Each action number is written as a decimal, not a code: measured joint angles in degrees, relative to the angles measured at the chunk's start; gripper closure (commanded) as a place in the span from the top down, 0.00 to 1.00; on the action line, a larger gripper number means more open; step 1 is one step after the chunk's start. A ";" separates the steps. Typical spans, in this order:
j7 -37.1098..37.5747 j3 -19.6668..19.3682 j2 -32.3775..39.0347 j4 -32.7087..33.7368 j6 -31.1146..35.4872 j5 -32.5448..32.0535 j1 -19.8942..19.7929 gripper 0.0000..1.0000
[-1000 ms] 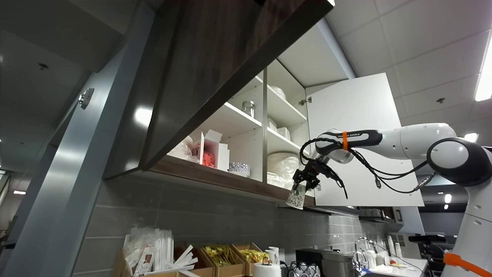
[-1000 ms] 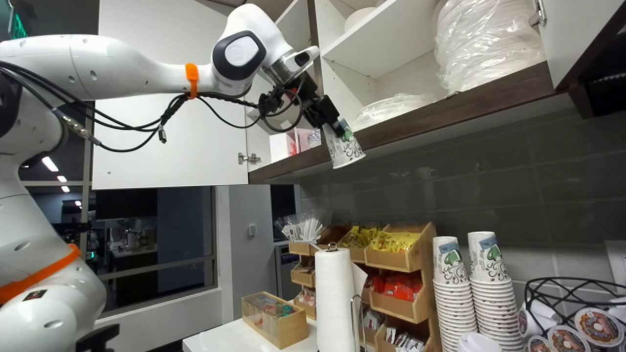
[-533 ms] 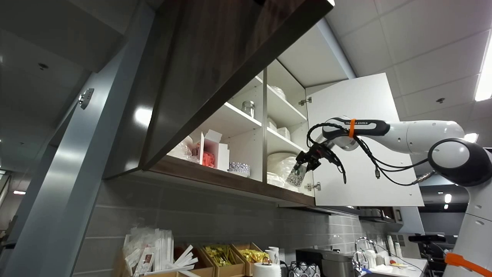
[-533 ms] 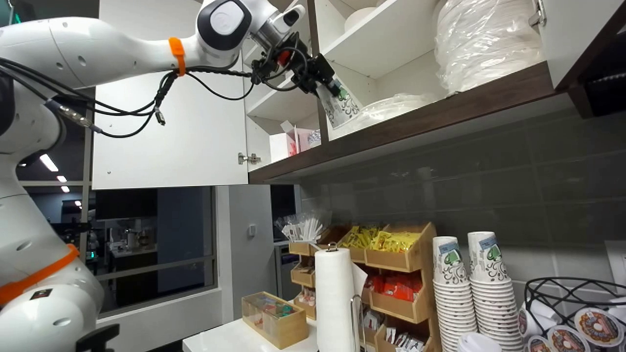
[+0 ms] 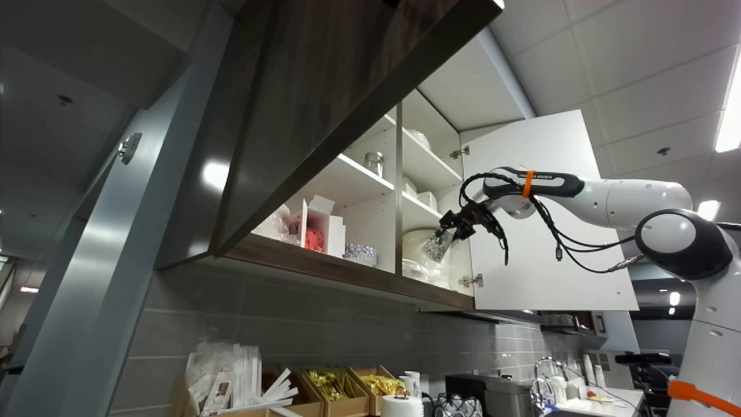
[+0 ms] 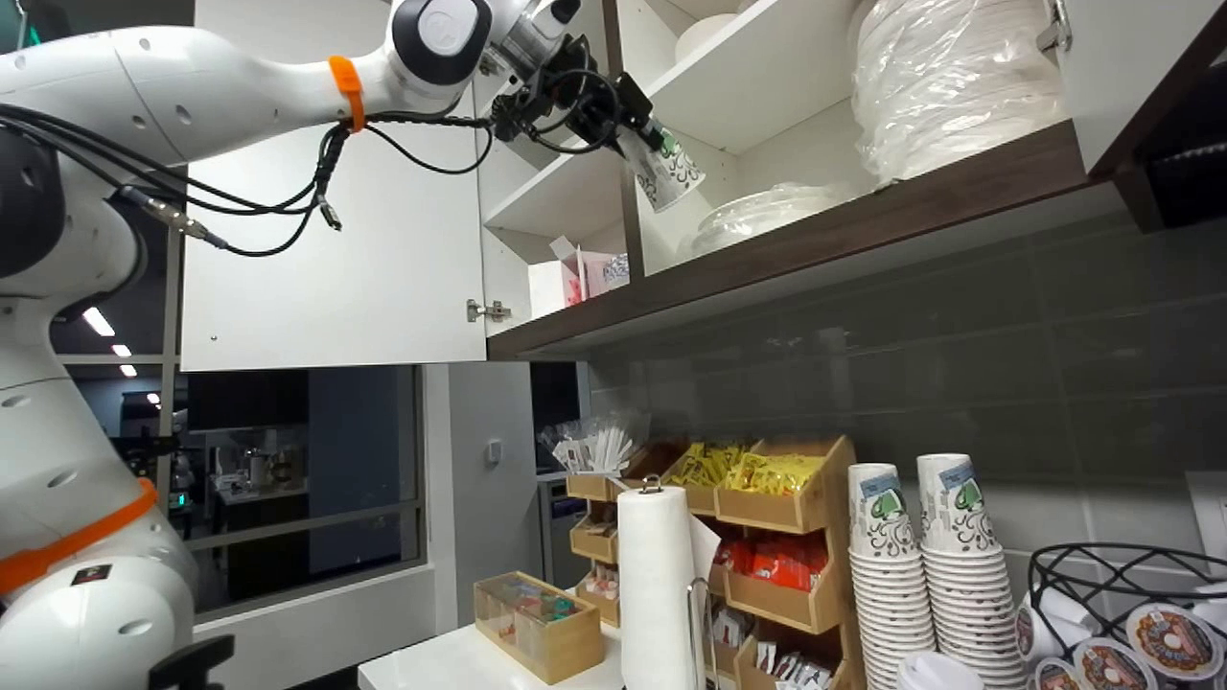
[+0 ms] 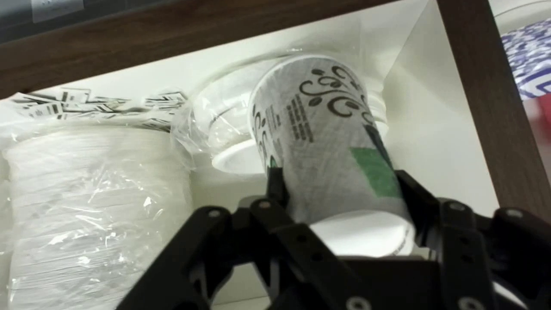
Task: Put the coffee cup into the cupboard
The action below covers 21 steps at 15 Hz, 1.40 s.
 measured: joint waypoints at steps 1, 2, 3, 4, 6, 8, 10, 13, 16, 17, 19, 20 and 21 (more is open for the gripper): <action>0.00 0.05 0.79 0.61 1.03 0.39 0.34 0.38; 0.02 0.10 1.61 1.24 2.00 0.74 0.66 0.38; 0.03 0.13 2.48 1.79 3.06 1.14 0.98 0.38; 0.03 0.15 3.36 2.43 3.99 1.46 1.29 0.38; 0.09 0.20 5.26 3.92 5.76 2.07 1.74 0.38; 0.28 0.23 7.36 5.79 7.20 2.54 1.93 0.38; 0.94 0.22 9.58 8.02 7.56 2.55 1.87 0.38; 1.99 0.21 12.88 11.63 7.44 2.54 1.56 0.38; 3.09 0.23 16.22 15.42 6.51 2.46 0.90 0.38; 3.46 0.24 17.36 16.82 5.76 2.31 0.64 0.38; 3.84 0.29 19.31 19.40 3.78 2.15 0.10 0.38; 4.03 0.36 20.21 20.72 2.63 2.11 -0.22 0.38; 4.27 0.33 20.99 21.92 1.60 1.95 -0.38 0.38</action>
